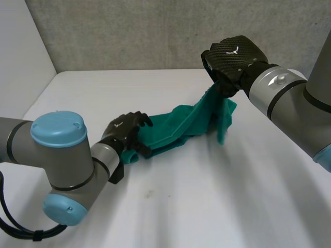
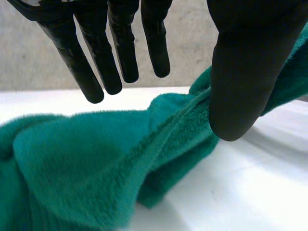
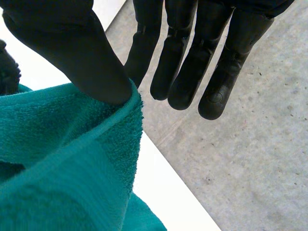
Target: Fold the towel.
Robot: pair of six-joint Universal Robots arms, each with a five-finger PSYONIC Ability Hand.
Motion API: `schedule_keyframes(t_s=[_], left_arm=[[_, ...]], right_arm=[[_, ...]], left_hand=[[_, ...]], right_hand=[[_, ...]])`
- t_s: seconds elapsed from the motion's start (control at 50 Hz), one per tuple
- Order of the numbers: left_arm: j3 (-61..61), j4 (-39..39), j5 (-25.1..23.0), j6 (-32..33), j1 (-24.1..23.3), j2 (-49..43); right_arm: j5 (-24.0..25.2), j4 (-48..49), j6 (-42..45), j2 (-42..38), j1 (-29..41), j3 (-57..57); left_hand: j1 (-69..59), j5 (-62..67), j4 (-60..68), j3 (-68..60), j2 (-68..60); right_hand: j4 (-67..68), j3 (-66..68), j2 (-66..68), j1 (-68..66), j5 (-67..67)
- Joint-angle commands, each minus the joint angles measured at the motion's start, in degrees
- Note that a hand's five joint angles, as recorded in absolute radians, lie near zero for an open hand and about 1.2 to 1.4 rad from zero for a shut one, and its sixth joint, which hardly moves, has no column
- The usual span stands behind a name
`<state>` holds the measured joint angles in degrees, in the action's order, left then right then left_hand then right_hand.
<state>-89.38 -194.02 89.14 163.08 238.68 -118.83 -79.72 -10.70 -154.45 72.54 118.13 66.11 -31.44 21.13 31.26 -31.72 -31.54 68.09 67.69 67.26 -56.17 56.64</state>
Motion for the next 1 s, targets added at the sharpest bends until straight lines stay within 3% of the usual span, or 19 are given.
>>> schedule_keyframes(t_s=[0.02, 0.18, 0.3, 0.32, 0.34, 0.38, 0.46, 0.6, 0.7, 0.74, 0.78, 0.8, 0.84, 0.96, 1.0], left_arm=[[-0.1, 1.6, 1.6, -2.9, -0.2, -1.2], [3.5, 1.5, 7.8, -2.2, -0.2, -5.8], [3.6, 1.8, 12.6, -0.9, 0.6, -5.7], [3.3, 1.9, 13.0, -0.7, 0.7, -5.4], [2.6, 2.0, 13.4, 0.3, 1.3, -4.9], [1.1, 1.9, 13.4, 1.4, 2.5, -3.4], [-2.6, 1.7, 13.0, 4.3, 5.6, 1.5], [-7.8, 1.7, 4.8, 18.0, 10.7, 6.2], [-7.6, 1.7, 4.2, 27.3, 12.7, 6.0], [-6.4, 1.8, 4.2, 36.1, 13.4, 4.6], [-6.2, 2.1, 4.2, 38.7, 13.6, 4.0], [-5.3, 2.2, 3.7, 45.0, 13.9, 2.3], [-4.6, 2.1, 3.5, 48.8, 13.8, 1.9], [3.2, 1.0, 2.4, 52.8, 12.3, 0.6], [13.6, 0.6, 2.2, 52.3, 10.3, -1.0]], right_arm=[[-1.4, -0.2, -1.0, 2.1, 1.3, 0.2], [-1.3, 0.1, -2.1, 10.2, 0.5, 3.7], [-1.4, 0.2, -1.6, 11.4, 0.4, 5.5], [-1.2, 0.2, -1.4, 11.3, 0.4, 6.0], [-1.2, 0.0, -1.2, 11.2, 0.3, 6.1], [-1.1, -0.5, -1.1, 11.1, 0.3, 6.7], [-1.0, -2.7, 0.5, 10.3, 0.3, 8.6], [-1.3, -9.5, 11.8, 1.0, -1.5, 14.0], [-1.6, -12.8, 16.5, -5.6, -2.8, 12.7], [-1.5, -13.1, 17.0, -6.7, -3.1, 12.2], [-1.6, -15.1, 18.6, -11.0, -3.8, 8.9], [-1.7, -15.7, 18.8, -11.9, -3.9, 8.0], [-1.7, -16.1, 18.9, -12.9, -3.9, 6.8], [-1.8, -16.3, 17.0, -18.7, -3.3, -7.9], [-2.5, -15.1, 14.6, -19.6, -3.2, -13.5]], left_hand=[[-1.5, 1.8, 1.7, -1.2, -1.4], [-1.5, 1.8, 1.7, -1.2, -1.4], [-5.0, 5.3, 5.2, -4.7, -4.9], [-9.8, 10.2, 10.0, -9.6, -9.7], [-27.9, 28.2, 28.1, -27.6, -27.8], [-44.5, 44.8, 44.7, -44.2, -44.4], [-48.6, 48.9, 48.7, -48.3, -48.5], [-48.6, 48.9, 48.7, -48.3, -48.5], [-48.6, 48.9, 48.7, -48.3, -48.5], [-48.6, 48.9, 48.7, -48.3, -48.5], [-48.6, 48.9, 48.7, -48.3, -48.5], [-48.6, 48.9, 48.7, -48.3, -48.5], [-48.6, 48.9, 48.7, -48.3, -48.5], [-48.6, 48.9, 48.7, -48.3, -48.5], [-48.6, 48.9, 48.7, -48.3, -48.5]], right_hand=[[11.9, 12.3, 12.7, -23.8, 13.4], [11.9, 12.3, 12.7, -23.8, 13.4], [11.9, 12.3, 12.7, -23.8, 13.4], [11.9, 12.3, 12.7, -23.8, 13.4], [11.9, 12.3, 12.7, -23.8, 13.4], [11.9, 12.3, 12.7, -23.8, 13.4], [11.9, 12.3, 12.7, -23.8, 13.4], [11.9, 12.3, 12.7, -23.8, 13.4], [11.9, 12.3, 12.7, -23.8, 13.4], [11.9, 12.3, 12.7, -23.8, 13.4], [11.9, 12.3, 12.7, -23.8, 13.4], [11.9, 12.3, 12.7, -23.8, 13.4], [11.9, 12.3, 12.7, -23.8, 13.4], [11.9, 12.3, 12.7, -23.8, 13.4], [11.9, 12.3, 12.7, -23.8, 13.4]])
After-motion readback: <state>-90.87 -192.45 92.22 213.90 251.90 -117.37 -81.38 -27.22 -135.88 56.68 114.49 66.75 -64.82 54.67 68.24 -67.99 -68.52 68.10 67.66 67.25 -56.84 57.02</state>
